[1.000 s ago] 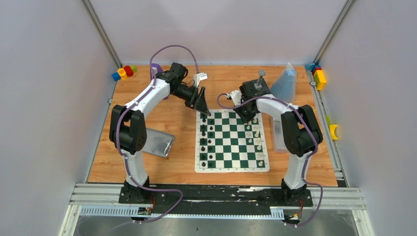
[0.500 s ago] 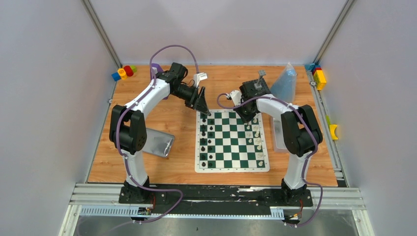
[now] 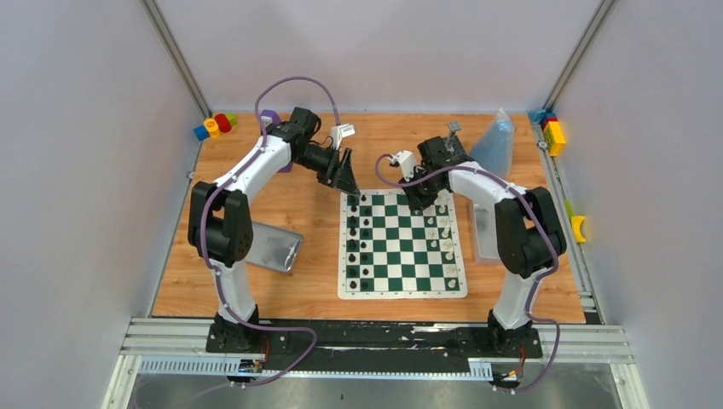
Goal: Set up the chess pieces on the board
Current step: Adjust the chess piece on the chessboard.
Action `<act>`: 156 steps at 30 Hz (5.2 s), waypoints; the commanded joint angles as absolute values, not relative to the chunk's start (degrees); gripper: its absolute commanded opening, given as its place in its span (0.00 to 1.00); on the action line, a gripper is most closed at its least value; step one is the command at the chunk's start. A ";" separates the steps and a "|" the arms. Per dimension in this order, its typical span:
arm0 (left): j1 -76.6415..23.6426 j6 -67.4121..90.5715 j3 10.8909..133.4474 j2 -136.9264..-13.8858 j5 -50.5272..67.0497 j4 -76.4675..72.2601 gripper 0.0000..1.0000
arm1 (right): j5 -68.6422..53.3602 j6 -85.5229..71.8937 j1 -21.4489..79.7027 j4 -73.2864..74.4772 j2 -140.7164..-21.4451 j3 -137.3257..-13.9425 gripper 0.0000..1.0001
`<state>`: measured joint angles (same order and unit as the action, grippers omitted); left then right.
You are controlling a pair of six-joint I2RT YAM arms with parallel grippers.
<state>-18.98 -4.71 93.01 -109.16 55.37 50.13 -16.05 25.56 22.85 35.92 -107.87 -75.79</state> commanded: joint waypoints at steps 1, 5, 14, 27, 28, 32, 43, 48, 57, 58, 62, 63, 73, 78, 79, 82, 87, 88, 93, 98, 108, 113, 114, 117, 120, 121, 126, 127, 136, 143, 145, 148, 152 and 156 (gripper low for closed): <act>-18.11 -7.52 94.28 -107.86 55.81 50.64 0.69 | -27.36 25.32 23.20 30.63 -99.65 -73.32 0.00; -17.28 -13.28 97.34 -108.95 54.69 55.04 0.69 | -36.43 26.87 23.28 23.44 -93.74 -66.61 0.00; -14.86 -22.59 99.25 -110.82 51.36 60.90 0.68 | -55.86 24.81 23.60 -10.03 -79.34 -39.50 0.00; -14.33 -22.46 94.01 -107.61 44.44 58.10 0.68 | -52.74 4.83 29.96 -63.27 -86.08 -17.50 0.01; -14.33 -22.43 93.26 -107.42 44.37 57.88 0.68 | -51.34 4.54 30.62 -64.70 -86.66 -17.30 0.01; -14.35 -22.13 92.65 -107.06 44.43 57.16 0.68 | -47.81 5.37 33.13 -62.36 -89.50 -19.13 0.06; -14.35 -21.41 92.63 -107.20 45.43 56.06 0.69 | -38.64 0.35 34.43 -59.87 -94.20 -21.82 0.09; -14.37 -21.44 92.39 -107.31 45.25 55.98 0.69 | -37.63 0.34 34.68 -61.26 -93.87 -20.37 0.13; -14.33 -21.36 92.14 -107.10 44.88 55.79 0.69 | -33.02 0.33 34.55 -48.77 -95.58 -25.35 0.16; -14.33 -21.40 91.94 -106.99 44.81 55.76 0.69 | -32.69 0.35 34.54 -48.26 -95.94 -25.69 0.16; -14.33 -21.38 91.68 -106.71 44.94 55.53 0.69 | -31.42 0.73 34.45 -47.61 -95.57 -25.76 0.17; -14.33 -21.32 91.72 -106.70 45.03 55.48 0.69 | -31.17 0.93 34.45 -47.51 -95.32 -25.65 0.17; -14.36 -21.09 91.77 -106.37 44.96 55.44 0.69 | -32.62 4.56 33.77 -44.48 -88.65 -24.14 0.23; -14.36 -20.96 91.46 -105.64 44.12 54.97 0.70 | -39.33 10.28 28.86 -32.28 -85.42 -28.83 0.26; -14.39 -20.90 91.38 -105.56 44.03 54.91 0.70 | -40.36 11.58 28.20 -28.24 -85.77 -30.79 0.26; -14.37 -20.74 91.45 -105.19 44.07 54.80 0.70 | -40.70 14.94 27.28 -15.67 -87.50 -36.64 0.26; -14.38 -20.38 91.43 -104.32 43.98 54.78 0.70 | -42.43 16.70 27.28 -10.40 -87.55 -38.33 0.26; -14.34 -20.28 91.42 -104.06 43.82 54.72 0.70 | -42.49 16.70 27.27 -10.02 -87.69 -38.59 0.26; -14.36 -20.01 90.99 -103.13 43.31 54.52 0.70 | -45.51 16.86 27.53 -4.20 -90.60 -42.55 0.26; -14.41 -19.85 90.92 -102.75 43.03 54.69 0.71 | -46.20 17.00 28.08 2.19 -92.08 -46.45 0.26; -25.63 -36.75 83.55 -95.47 34.43 48.82 0.71 | -46.25 18.18 21.27 15.58 -79.62 -53.04 0.27; -34.06 -49.20 80.72 -95.40 32.86 43.53 0.72 | -48.30 14.08 13.16 18.64 -74.18 -54.55 0.27; -35.76 -51.52 80.74 -96.29 32.69 42.96 0.72 | -48.68 13.05 11.37 18.76 -73.61 -54.70 0.27; -39.05 -55.47 81.79 -99.06 30.92 42.42 0.71 | -49.54 9.84 7.01 18.73 -72.43 -55.46 0.27; -42.45 -59.46 82.04 -102.81 28.24 40.88 0.71 | -50.06 7.85 4.11 18.60 -71.48 -55.87 0.26; -42.89 -60.14 81.77 -103.39 26.88 40.35 0.70 | -49.95 7.61 3.57 18.65 -71.19 -55.90 0.26; -45.64 -63.20 80.06 -106.47 23.66 35.56 0.68 | -50.24 7.12 1.43 18.31 -70.38 -55.22 0.25; -45.94 -63.42 79.71 -106.72 23.39 35.09 0.68 | -50.31 7.12 1.10 18.21 -70.40 -54.97 0.25; -50.66 -64.76 78.16 -110.01 19.48 33.62 0.64 | -52.42 7.04 -2.30 18.00 -71.59 -54.45 0.24; -52.19 -63.88 78.85 -112.24 18.37 35.12 0.62 | -53.40 7.16 -3.02 17.94 -71.47 -54.32 0.23; -52.47 -63.76 78.80 -112.51 17.92 35.35 0.62 | -53.52 7.12 -3.20 17.94 -71.37 -54.16 0.23; -52.63 -63.78 78.31 -112.64 17.48 35.42 0.60 | -53.86 6.99 -3.40 17.93 -71.44 -54.05 0.23; -52.70 -63.54 77.93 -112.75 17.32 35.66 0.57 | -53.95 6.94 -3.52 17.98 -71.54 -54.05 0.22; -52.72 -63.13 77.82 -112.75 17.71 35.68 0.55 | -53.90 6.94 -3.60 17.93 -71.62 -53.90 0.22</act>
<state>-52.16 -63.18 78.06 -112.27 17.21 35.38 -52.23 7.53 -3.20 18.63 -71.92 -53.63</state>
